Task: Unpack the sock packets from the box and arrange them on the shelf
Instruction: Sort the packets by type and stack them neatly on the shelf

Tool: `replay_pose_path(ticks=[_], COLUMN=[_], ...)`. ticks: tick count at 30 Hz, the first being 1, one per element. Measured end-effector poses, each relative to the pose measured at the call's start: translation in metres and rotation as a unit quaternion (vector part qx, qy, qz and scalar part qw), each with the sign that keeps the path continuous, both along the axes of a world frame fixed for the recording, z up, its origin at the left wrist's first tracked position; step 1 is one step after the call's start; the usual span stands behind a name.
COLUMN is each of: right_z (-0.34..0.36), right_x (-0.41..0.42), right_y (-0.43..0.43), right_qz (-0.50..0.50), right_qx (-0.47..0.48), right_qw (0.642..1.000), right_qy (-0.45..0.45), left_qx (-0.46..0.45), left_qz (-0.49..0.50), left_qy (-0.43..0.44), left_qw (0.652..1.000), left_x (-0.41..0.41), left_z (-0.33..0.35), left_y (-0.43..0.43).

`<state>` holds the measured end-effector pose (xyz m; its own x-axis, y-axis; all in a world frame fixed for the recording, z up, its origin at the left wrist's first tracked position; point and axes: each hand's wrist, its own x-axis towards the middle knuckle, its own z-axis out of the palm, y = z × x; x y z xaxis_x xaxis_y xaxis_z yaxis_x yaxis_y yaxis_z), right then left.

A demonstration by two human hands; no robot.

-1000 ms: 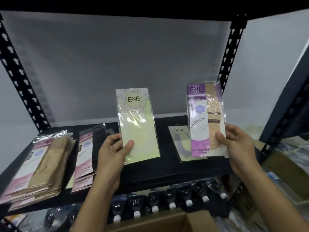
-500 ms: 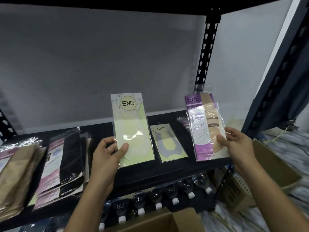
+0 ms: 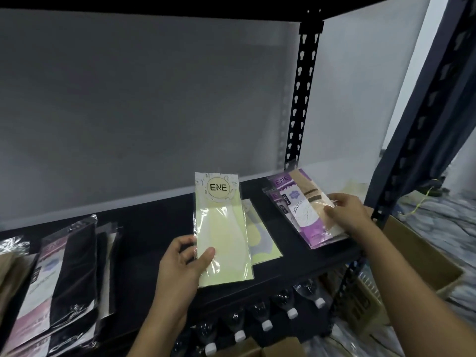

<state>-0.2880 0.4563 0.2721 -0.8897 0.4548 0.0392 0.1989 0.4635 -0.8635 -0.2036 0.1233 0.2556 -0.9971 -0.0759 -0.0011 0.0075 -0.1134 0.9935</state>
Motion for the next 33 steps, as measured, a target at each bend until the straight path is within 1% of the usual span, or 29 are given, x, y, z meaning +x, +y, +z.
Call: replay_pose_path(ticks=[7,9,11,14,20,23,26,28,33], right_z=[-0.020,-0.025,-0.026,-0.023,-0.002,0.008,0.006,-0.003,-0.028], right_x=[-0.025,-0.028,-0.029,-0.026,-0.008,0.006,0.020,0.028,0.036], right_y=[0.008,0.008,0.009,0.009,-0.005,-0.017,-0.027,-0.030,-0.023], right_qz=[-0.008,-0.013,-0.018,-0.031,-0.032,-0.006,0.022,0.030,0.041], right_qx=[0.142,0.157,0.146,0.130,0.108,0.085,0.036,0.033,0.103], right_qw=[0.986,0.982,0.984,0.988,0.993,0.992,0.990,0.990,0.989], right_qy=[-0.089,-0.104,-0.100,-0.073,0.044,0.096,0.132,0.137,0.101], left_qx=[-0.005,-0.006,-0.009,-0.003,0.012,0.023,0.026,0.026,0.011], left_qz=[-0.004,-0.002,0.001,0.001,0.007,0.007,0.017,0.026,0.032], left_qy=[-0.010,-0.012,-0.013,-0.016,-0.012,-0.009,-0.007,-0.006,-0.022], left_qw=[1.000,1.000,1.000,1.000,1.000,1.000,0.999,0.999,0.999], left_x=[-0.013,-0.015,-0.017,-0.017,-0.009,-0.003,0.000,0.000,-0.005], left_z=[-0.010,-0.011,-0.011,-0.012,-0.007,-0.002,0.003,0.005,0.005], left_y=[0.004,0.004,0.004,0.005,0.010,0.013,0.015,0.019,0.033])
